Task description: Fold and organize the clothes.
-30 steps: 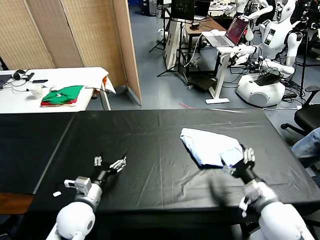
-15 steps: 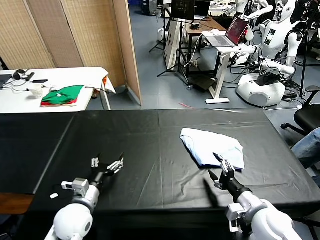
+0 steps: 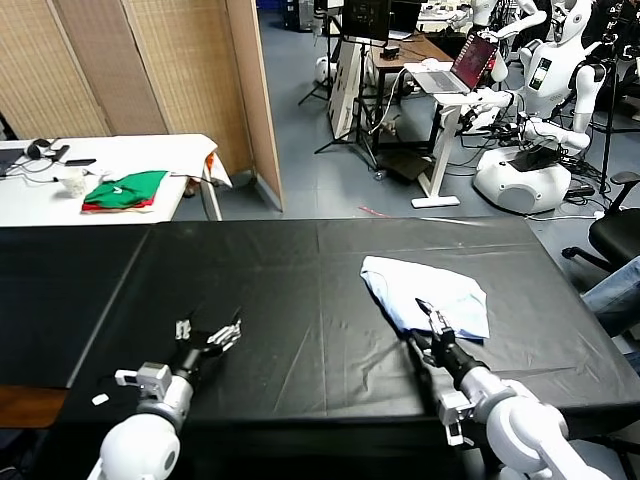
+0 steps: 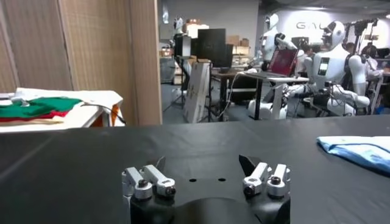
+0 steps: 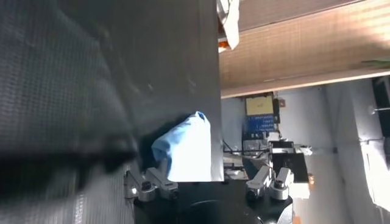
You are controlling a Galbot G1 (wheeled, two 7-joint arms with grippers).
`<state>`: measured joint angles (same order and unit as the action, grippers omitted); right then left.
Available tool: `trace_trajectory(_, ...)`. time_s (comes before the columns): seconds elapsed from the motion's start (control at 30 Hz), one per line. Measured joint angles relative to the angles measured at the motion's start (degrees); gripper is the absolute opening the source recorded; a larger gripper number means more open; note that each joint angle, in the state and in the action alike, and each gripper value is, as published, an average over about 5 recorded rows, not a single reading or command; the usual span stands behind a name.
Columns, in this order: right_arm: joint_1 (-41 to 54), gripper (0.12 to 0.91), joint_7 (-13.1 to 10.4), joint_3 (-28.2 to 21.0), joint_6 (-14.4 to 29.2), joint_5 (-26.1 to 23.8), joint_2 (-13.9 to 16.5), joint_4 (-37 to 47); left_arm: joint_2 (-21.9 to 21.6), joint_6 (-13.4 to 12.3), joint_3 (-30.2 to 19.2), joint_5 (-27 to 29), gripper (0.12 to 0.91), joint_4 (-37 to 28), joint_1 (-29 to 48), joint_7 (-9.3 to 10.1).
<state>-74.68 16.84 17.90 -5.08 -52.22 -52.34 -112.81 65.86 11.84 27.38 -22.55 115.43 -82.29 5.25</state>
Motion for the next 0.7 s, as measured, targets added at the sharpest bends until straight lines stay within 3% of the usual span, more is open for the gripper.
trace_trajectory(0.47, 7.6, 0.878, -3.1, -6.7, -0.1, 0.9, -2.4, 7.5, 0.9, -0.8, 2.3, 1.1, 0.907, 0.7, -2.3, -0.02)
trace_trajectory(0.57, 8.2, 0.775, -3.8, -7.2, -0.4, 2.6, -3.0, 8.6, 1.2, -1.0, 2.5, 1.5, 0.907, 0.8, -2.6, -0.03)
trace_trajectory(0.7, 8.4, 0.527, -5.2, -7.2, -1.7, 6.7, -3.5, 9.6, 1.5, -1.3, 2.7, 1.9, 0.907, 0.8, -2.9, -0.03)
